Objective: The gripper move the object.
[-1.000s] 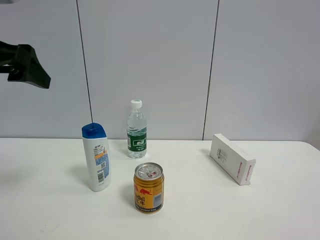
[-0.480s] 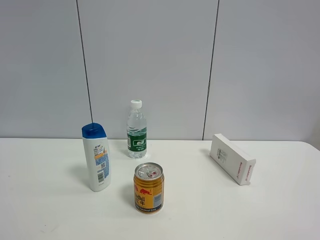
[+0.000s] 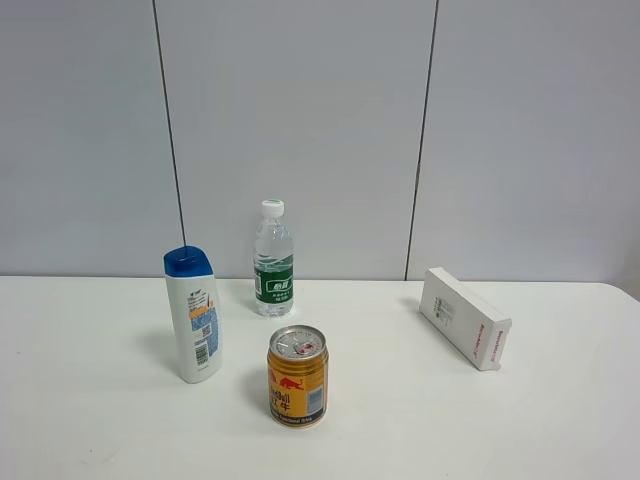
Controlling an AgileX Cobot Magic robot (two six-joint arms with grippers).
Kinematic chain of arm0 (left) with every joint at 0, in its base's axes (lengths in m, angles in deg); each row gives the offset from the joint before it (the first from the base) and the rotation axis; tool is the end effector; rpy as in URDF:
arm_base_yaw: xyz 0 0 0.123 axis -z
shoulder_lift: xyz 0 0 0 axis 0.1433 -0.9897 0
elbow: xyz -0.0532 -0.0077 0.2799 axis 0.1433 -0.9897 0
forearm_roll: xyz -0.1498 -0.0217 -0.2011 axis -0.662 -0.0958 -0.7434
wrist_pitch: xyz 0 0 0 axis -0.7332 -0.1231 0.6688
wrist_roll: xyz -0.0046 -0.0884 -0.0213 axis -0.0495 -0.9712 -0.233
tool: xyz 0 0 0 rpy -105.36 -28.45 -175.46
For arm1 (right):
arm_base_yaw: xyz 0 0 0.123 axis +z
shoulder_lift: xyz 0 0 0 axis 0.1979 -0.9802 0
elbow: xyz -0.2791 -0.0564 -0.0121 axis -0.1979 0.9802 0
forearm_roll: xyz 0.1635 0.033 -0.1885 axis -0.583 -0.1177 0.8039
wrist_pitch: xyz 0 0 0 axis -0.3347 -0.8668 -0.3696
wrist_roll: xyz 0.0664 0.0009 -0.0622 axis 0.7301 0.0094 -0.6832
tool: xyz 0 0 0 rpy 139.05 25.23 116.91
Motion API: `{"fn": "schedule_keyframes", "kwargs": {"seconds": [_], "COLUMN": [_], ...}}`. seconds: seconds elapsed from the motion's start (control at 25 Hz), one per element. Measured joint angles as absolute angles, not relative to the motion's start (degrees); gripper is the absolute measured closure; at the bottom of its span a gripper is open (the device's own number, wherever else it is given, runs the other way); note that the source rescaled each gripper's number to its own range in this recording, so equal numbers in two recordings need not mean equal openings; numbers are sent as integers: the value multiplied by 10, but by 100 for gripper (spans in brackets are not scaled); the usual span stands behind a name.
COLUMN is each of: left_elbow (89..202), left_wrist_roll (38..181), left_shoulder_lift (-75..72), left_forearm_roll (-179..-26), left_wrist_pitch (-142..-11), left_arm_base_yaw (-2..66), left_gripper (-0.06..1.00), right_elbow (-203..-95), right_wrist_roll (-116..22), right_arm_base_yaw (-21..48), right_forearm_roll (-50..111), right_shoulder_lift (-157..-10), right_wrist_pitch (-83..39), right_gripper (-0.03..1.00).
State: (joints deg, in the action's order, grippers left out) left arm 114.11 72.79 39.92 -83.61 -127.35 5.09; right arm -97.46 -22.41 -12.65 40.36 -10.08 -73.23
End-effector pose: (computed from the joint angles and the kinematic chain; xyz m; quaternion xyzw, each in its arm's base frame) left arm 0.0792 0.0114 0.3687 -0.0423 0.8756 0.0472 0.4789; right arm -0.0054 -0.0026 0.2779 0.0207 0.8513 -0.0158 0.5240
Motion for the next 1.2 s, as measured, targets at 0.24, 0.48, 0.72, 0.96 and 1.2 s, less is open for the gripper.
{"fn": "schedule_keyframes", "kwargs": {"seconds": [0.24,0.48,0.72,0.96,1.2], "left_elbow": [1138,1052,988,957,951], "left_wrist_roll": [731,732,734,732,730], "left_shoulder_lift": [477,574,657,713,716], "left_forearm_roll": [-836,-850,-876,-880,-884], "left_wrist_pitch": [-1337,-1330,-1327,-1330,-1332], "left_arm_base_yaw": [51,51,51,51,51], "left_gripper": [-6,-6,-6,-6,-6], "right_elbow": [-975,-975,-975,-975,-975], "right_wrist_roll": [-224,-224,-224,-224,-224], "right_arm_base_yaw": [-127,-127,-127,-127,-127], "right_forearm_roll": [404,404,404,404,404], "right_shoulder_lift": [-101,-101,-101,-101,-101], "right_wrist_pitch": [-732,-732,-732,-732,-732], "right_gripper": [-3,-3,-3,-3,-3]}}
